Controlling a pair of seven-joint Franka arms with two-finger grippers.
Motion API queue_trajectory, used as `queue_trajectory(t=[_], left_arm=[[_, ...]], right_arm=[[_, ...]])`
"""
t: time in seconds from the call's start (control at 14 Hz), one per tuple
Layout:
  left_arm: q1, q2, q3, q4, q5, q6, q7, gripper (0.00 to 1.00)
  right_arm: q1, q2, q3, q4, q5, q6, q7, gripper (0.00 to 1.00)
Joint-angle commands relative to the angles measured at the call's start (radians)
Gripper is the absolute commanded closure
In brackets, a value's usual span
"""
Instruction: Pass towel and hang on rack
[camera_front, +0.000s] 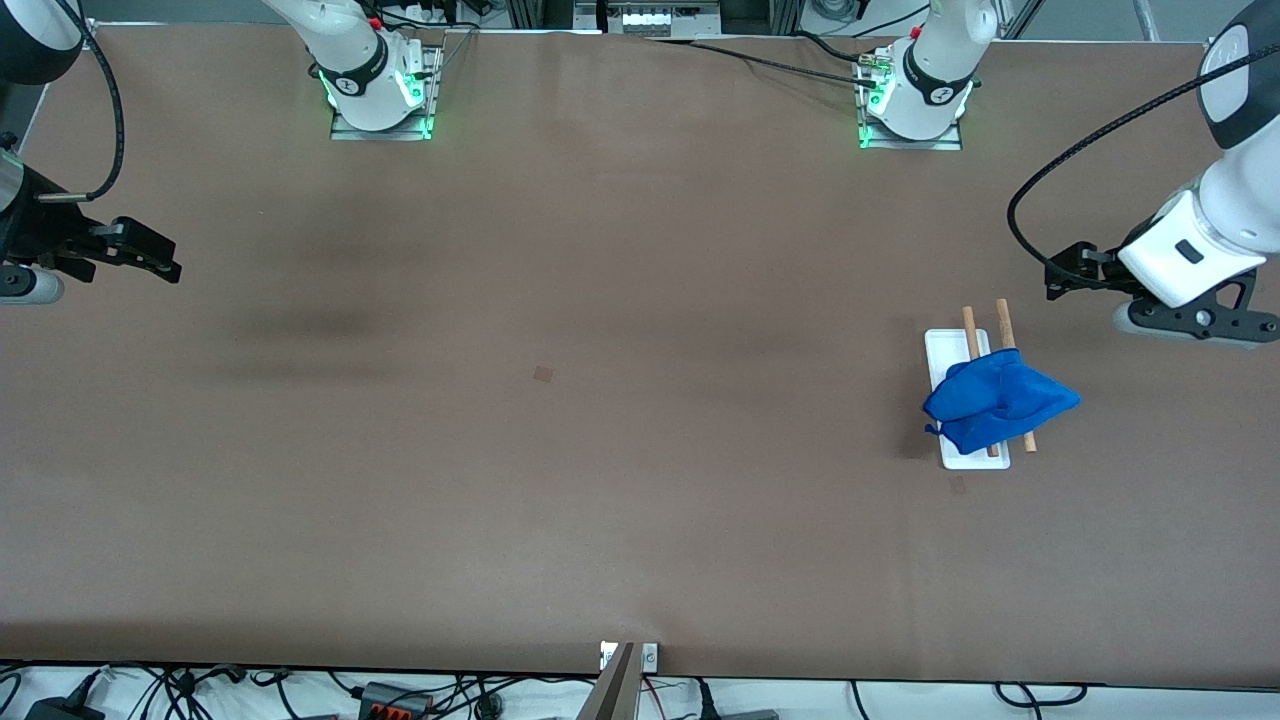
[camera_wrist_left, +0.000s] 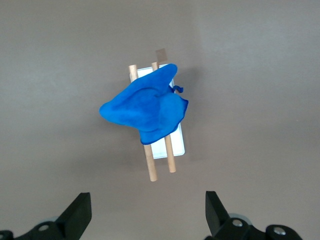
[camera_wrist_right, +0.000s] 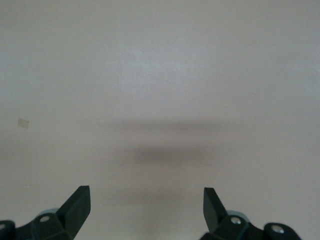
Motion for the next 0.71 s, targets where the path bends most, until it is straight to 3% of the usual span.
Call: queue_trajectory(t=[0.0,0.64], left_arm=[[-0.006,-0.096,0.019,-0.099,0.016,0.047,-0.013,0.0],[-0.023,-0.126,0.029,-0.124,-0.049,0.048,-0.011,0.0]], right_arm=[[0.007,-0.017,0.0,-0.006,-0.006,0.007,-0.01,0.0],[0.007,-0.016,0.0,-0.006,-0.007,0.012,-0.011,0.0]])
